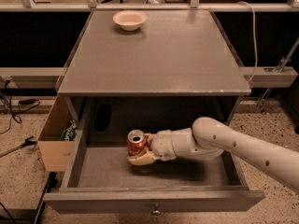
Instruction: Place coke can into top drawer
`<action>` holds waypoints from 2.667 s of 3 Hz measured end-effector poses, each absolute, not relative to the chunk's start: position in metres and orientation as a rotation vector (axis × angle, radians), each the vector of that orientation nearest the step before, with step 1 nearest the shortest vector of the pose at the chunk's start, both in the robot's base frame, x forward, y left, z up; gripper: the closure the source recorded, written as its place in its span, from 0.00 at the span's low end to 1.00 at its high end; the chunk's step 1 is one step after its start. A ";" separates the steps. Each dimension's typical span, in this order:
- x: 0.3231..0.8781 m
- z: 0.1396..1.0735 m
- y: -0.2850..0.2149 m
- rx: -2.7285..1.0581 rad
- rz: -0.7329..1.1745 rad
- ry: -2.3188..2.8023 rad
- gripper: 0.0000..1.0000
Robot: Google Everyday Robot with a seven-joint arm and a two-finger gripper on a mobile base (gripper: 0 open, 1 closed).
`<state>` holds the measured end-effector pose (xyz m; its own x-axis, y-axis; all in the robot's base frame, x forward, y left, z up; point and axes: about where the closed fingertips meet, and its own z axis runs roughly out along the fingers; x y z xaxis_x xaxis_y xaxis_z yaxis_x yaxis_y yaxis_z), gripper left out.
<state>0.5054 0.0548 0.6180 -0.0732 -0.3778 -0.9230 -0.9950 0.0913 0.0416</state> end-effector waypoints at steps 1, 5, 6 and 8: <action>0.504 0.615 0.058 -1.396 0.986 1.556 1.00; 0.500 0.613 0.054 -1.388 0.961 1.514 0.77; 0.500 0.613 0.054 -1.388 0.961 1.514 0.53; 0.500 0.613 0.054 -1.388 0.961 1.514 0.08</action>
Offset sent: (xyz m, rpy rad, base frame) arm -0.0034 -0.0056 -0.0051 0.0303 -0.0518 -0.0141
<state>0.4999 0.0543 0.6128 -0.0262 -0.3460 -0.9379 -0.9959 0.0898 -0.0053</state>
